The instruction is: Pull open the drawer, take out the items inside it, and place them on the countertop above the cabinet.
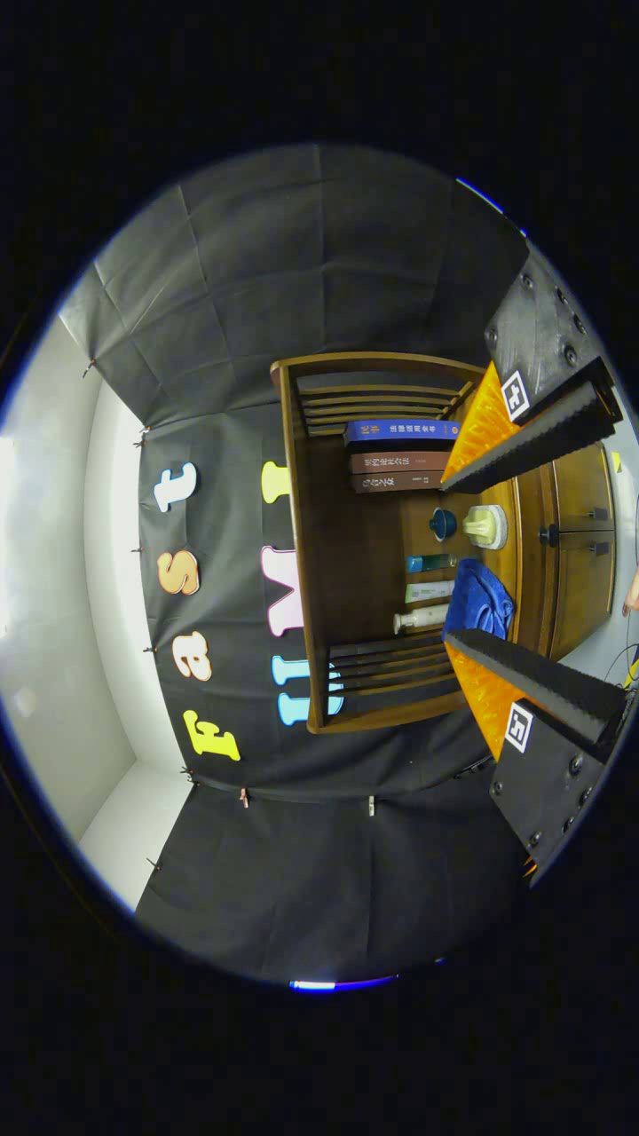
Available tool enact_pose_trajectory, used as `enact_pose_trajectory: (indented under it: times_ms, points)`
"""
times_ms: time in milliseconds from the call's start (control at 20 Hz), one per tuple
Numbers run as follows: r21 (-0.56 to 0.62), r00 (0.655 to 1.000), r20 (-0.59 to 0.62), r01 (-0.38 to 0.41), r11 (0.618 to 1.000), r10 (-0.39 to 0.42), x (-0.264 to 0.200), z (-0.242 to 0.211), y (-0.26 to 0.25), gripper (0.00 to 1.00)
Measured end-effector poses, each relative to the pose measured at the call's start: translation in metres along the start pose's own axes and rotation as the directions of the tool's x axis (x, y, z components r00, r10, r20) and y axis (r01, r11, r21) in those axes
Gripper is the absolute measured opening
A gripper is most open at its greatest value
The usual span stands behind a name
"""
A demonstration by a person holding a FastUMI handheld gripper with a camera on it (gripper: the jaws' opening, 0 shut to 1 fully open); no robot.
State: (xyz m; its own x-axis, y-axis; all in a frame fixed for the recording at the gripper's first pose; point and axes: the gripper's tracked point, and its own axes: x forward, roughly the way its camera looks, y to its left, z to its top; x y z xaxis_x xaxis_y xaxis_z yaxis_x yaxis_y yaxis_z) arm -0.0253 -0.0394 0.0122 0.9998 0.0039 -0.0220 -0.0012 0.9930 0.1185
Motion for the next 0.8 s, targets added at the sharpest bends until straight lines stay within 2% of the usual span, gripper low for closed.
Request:
enact_pose_trajectory:
  times_ms: [350, 800]
  points:
    - [-0.013, 0.999, 0.035, -0.007, 1.0, 0.007, -0.017, 0.018, 0.009, 0.99]
    - [-0.033, 1.0, 0.011, 0.002, 0.999, -0.002, -0.014, 0.011, 0.009, 0.99]
